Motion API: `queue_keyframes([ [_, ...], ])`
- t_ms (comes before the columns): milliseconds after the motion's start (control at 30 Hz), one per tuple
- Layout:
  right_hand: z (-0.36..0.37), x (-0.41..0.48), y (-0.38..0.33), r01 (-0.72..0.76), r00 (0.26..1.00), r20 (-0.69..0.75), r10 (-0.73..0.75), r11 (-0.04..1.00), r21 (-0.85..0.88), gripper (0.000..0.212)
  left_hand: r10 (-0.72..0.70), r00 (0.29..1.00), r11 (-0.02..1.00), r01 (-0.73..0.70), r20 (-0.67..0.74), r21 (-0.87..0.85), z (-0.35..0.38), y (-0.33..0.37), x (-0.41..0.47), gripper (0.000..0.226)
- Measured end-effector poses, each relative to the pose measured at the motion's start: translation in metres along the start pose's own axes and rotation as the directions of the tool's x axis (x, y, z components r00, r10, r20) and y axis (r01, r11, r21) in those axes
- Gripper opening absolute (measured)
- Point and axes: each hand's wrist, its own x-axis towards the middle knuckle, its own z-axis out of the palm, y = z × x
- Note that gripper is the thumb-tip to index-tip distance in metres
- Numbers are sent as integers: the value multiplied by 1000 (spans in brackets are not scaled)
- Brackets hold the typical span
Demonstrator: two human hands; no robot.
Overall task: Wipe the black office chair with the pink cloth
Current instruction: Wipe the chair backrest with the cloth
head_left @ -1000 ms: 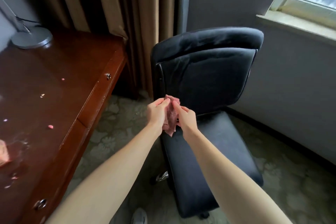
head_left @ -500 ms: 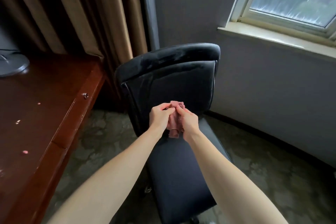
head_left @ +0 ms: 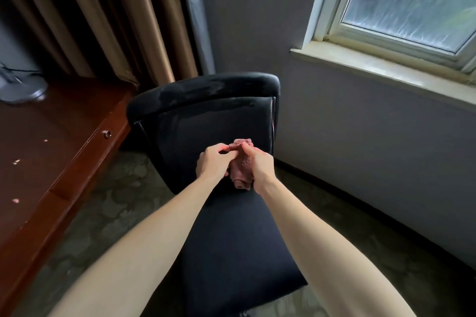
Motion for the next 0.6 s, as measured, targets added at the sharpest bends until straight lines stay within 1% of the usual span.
queue_keyframes([
  [33, -2, 3, -3, 2, 1000, -7, -2, 1000, -3, 19, 11, 1000, 1000, -10, -3, 19, 2, 2, 4, 13],
  [100, -7, 7, -10, 9, 1000, -21, -10, 1000, -25, 12, 34, 999, 997, -33, -13, 75, 5, 5, 14, 22],
  [200, -11, 18, -21, 51, 997, -52, -53, 998, -43, 21, 66, 998, 985, -61, -22, 164, 7, 13, 33, 49],
  [267, -13, 28, -29, 82, 992, -97, -86, 996, -41, 22, 100, 995, 975, -95, -16, 203, 9, 23, 47, 61],
  [333, -14, 41, -38, 93, 984, -151, -98, 995, -37, 18, 153, 988, 963, -147, -12, 224, 10, 34, 62, 65],
  [433, -21, 58, -51, 69, 969, -233, -76, 997, -41, 8, 225, 974, 946, -213, -21, 243, 12, 52, 87, 64],
  [533, -32, 73, -61, 62, 963, -260, -77, 996, -65, 15, 301, 953, 917, -284, -19, 279, 18, 75, 107, 64],
  [600, -40, 87, -71, 64, 959, -270, -81, 995, -72, 17, 339, 941, 888, -317, -8, 335, 23, 95, 122, 65],
])
